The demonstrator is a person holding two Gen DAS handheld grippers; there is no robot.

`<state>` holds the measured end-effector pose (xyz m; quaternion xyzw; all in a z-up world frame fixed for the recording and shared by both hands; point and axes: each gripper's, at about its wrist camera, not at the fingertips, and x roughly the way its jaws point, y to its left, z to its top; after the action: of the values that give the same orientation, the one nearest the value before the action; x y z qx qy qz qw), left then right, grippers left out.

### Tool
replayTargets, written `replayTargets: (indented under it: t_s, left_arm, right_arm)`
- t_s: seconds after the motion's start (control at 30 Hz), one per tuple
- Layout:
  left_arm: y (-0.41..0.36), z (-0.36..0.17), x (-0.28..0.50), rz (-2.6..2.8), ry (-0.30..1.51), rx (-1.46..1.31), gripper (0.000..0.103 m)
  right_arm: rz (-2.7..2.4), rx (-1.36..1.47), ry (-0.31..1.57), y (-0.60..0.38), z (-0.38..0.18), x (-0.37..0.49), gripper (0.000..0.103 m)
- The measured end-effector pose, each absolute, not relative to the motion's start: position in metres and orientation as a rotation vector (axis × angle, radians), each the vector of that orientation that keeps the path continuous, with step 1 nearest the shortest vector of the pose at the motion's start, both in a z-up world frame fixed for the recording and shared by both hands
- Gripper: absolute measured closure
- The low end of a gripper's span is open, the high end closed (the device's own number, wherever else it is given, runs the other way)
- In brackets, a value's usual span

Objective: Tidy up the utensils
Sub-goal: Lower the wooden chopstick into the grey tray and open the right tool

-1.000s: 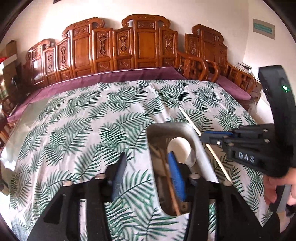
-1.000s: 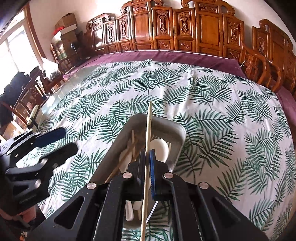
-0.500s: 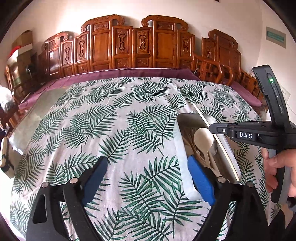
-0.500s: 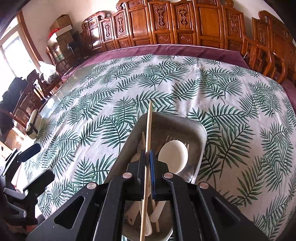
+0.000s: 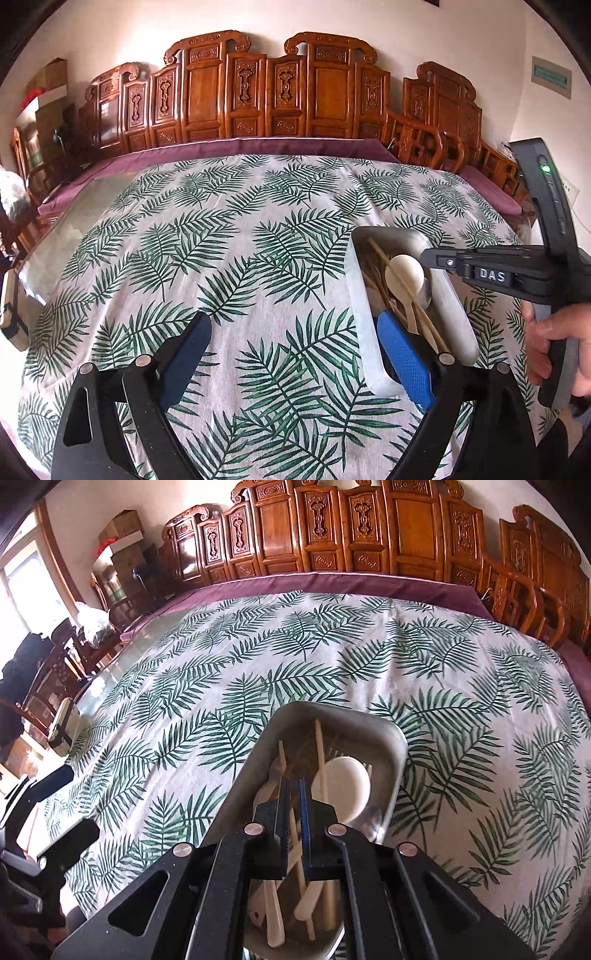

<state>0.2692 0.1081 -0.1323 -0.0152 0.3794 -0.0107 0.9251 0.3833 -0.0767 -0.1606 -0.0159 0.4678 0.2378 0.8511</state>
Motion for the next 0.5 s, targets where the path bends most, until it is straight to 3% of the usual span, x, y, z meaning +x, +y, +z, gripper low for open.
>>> replayTargets:
  t_s: [0.1, 0.17, 0.23, 0.33, 0.4, 0.5]
  left_arm:
    - [0.103, -0.131, 0.266, -0.017, 0.782, -0.020, 0.015]
    - [0.099, -0.130, 0.262, -0.019, 0.781, -0.018, 0.015]
    - [0.093, -0.128, 0.258, -0.022, 0.781, -0.018, 0.014]
    - [0.085, -0.124, 0.249, -0.019, 0.773, -0.014, 0.009]
    - [0.079, -0.122, 0.243, -0.020, 0.772, -0.012, 0.007]
    - [0.068, -0.119, 0.232, -0.029, 0.774, -0.010, 0.007]
  right_arm:
    - [0.487, -0.051, 0.963, -0.084, -0.156, 0.372, 0.094]
    - [0.481, -0.055, 0.950, -0.090, -0.153, 0.363, 0.080]
    - [0.469, -0.057, 0.931, -0.099, -0.149, 0.353, 0.058]
    - [0.441, -0.062, 0.909, -0.110, -0.144, 0.341, 0.039]
    - [0.416, -0.060, 0.886, -0.122, -0.139, 0.328, 0.021]
    - [0.374, -0.076, 0.856, -0.138, -0.132, 0.309, 0.005]
